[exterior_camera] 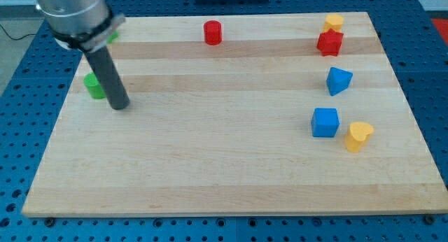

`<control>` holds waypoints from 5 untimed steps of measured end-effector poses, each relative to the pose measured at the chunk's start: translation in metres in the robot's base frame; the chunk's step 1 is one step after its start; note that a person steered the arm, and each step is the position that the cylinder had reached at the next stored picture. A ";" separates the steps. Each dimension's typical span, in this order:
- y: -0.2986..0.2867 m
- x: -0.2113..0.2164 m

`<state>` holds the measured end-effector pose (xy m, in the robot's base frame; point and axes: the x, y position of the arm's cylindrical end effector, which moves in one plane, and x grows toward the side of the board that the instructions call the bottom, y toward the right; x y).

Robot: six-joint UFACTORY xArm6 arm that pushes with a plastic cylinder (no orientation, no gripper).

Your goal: Push the blue triangle to the center right of the board

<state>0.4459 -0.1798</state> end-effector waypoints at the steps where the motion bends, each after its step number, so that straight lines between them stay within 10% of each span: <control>1: 0.063 0.020; 5: 0.203 -0.045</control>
<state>0.4006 0.0235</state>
